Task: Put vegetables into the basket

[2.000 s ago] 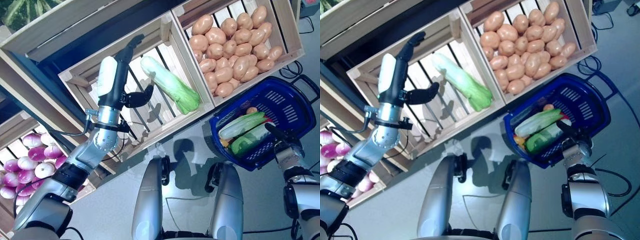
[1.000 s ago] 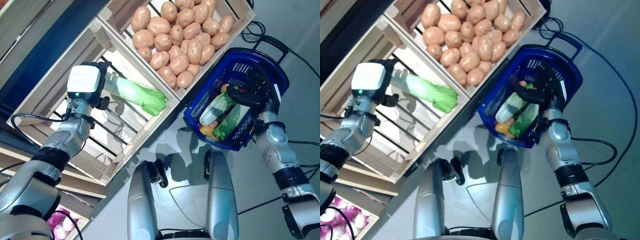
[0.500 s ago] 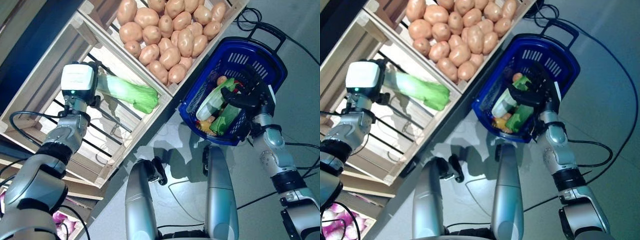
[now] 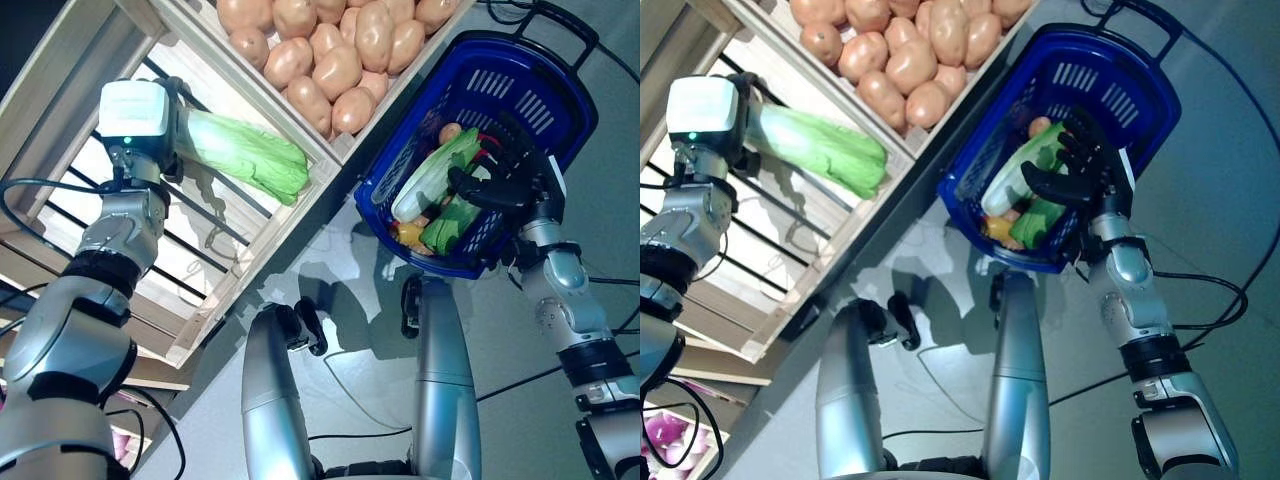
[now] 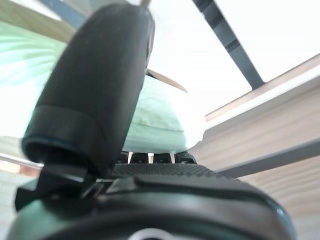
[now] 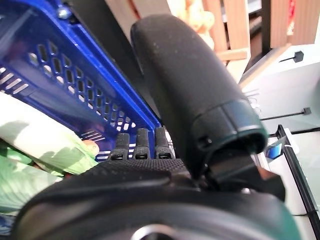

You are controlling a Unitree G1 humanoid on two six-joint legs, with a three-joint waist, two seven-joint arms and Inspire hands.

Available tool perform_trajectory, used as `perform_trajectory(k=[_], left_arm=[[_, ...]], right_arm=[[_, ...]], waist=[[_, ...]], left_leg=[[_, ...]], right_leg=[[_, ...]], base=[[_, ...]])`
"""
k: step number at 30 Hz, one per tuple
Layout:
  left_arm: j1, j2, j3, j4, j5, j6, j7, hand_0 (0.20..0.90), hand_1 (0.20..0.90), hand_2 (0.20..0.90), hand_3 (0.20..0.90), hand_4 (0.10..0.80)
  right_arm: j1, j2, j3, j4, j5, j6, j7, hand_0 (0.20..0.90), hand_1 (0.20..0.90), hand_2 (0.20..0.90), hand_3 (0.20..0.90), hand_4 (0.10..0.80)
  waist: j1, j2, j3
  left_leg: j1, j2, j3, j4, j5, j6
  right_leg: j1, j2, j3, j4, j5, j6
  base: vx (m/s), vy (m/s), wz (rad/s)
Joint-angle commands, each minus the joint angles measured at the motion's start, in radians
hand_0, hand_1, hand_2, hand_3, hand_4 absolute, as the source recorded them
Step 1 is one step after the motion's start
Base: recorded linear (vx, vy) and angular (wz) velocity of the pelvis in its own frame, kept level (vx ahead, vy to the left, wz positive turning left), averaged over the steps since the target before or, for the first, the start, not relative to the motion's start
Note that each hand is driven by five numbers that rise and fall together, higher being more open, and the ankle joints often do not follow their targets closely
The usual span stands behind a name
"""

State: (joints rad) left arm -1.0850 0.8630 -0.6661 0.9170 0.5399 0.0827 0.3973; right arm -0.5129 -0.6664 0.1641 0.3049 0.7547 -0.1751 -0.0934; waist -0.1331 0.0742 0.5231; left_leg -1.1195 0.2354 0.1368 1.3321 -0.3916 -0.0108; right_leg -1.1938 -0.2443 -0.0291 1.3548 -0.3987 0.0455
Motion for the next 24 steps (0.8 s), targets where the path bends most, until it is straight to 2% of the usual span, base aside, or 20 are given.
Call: perform_trajectory(k=[1,7,8,9,15,17,24], left_arm=[[-0.061,0.110,-0.061,0.071,0.025,0.077,-0.038,0.900,0.900,0.900,0.900,0.800],[-0.096,0.119,-0.080,0.064,0.028,0.097,-0.069,0.900,0.900,0.900,0.900,0.800],[-0.097,0.125,-0.079,0.062,0.017,0.088,-0.075,0.644,0.644,0.644,0.644,0.629],[-0.097,0.127,-0.077,0.062,0.021,0.083,-0.085,0.300,0.300,0.300,0.300,0.400],[-0.080,0.132,-0.056,0.031,0.006,0.058,-0.075,0.300,0.300,0.300,0.300,0.400],[-0.067,0.137,-0.033,0.023,-0.052,0.056,-0.070,0.300,0.300,0.300,0.300,0.400],[-0.006,0.155,0.030,0.019,-0.083,0.001,-0.062,0.300,0.300,0.300,0.300,0.400]], right_arm=[[-0.045,-0.008,-0.079,-0.145,0.046,-0.157,0.045,0.900,0.900,0.900,0.900,0.800],[-0.051,-0.020,-0.090,-0.174,0.049,-0.175,0.036,0.900,0.900,0.900,0.900,0.800],[-0.049,-0.021,-0.097,-0.188,0.051,-0.181,0.027,0.900,0.900,0.900,0.900,0.800],[-0.046,-0.021,-0.100,-0.196,0.054,-0.186,0.020,0.900,0.900,0.900,0.900,0.800],[-0.043,-0.013,-0.105,-0.220,0.051,-0.179,0.021,0.900,0.900,0.900,0.900,0.800],[-0.042,-0.016,-0.099,-0.217,0.021,-0.164,0.010,0.900,0.900,0.900,0.900,0.800],[-0.019,-0.017,-0.110,-0.199,0.015,-0.175,-0.001,0.900,0.900,0.900,0.900,0.800]], waist=[[-0.006,-0.067,-0.003],[0.005,-0.076,-0.003],[0.007,-0.077,-0.003],[0.009,-0.078,-0.003],[0.014,-0.077,-0.003],[0.016,-0.076,-0.003],[0.016,-0.075,-0.003]], left_leg=[[-0.034,0.044,-0.076,-0.044,-0.035,-0.069],[-0.109,0.037,-0.095,-0.001,-0.035,-0.056],[-0.122,0.037,-0.097,0.009,-0.035,-0.051],[-0.128,0.038,-0.099,0.013,-0.035,-0.050],[-0.111,0.028,-0.100,0.001,-0.031,-0.044],[-0.073,0.030,-0.094,-0.020,-0.025,-0.043],[0.117,0.035,-0.069,-0.158,0.015,-0.053]], right_leg=[[0.034,-0.059,0.032,-0.077,0.040,0.052],[-0.026,-0.062,0.022,-0.035,0.030,0.045],[-0.039,-0.064,0.019,-0.022,0.026,0.044],[-0.043,-0.065,0.016,-0.018,0.025,0.043],[-0.028,-0.060,0.013,-0.019,0.020,0.041],[0.008,-0.055,0.010,-0.032,0.019,0.039],[0.184,-0.022,-0.002,-0.147,0.042,0.039]], base=[[-0.050,-0.040,0.14],[-0.029,-0.026,0.09],[-0.022,-0.053,0.00],[-0.033,-0.074,-0.03],[-0.009,-0.043,0.04],[0.031,-0.017,-0.13],[0.039,-0.017,-0.01]])
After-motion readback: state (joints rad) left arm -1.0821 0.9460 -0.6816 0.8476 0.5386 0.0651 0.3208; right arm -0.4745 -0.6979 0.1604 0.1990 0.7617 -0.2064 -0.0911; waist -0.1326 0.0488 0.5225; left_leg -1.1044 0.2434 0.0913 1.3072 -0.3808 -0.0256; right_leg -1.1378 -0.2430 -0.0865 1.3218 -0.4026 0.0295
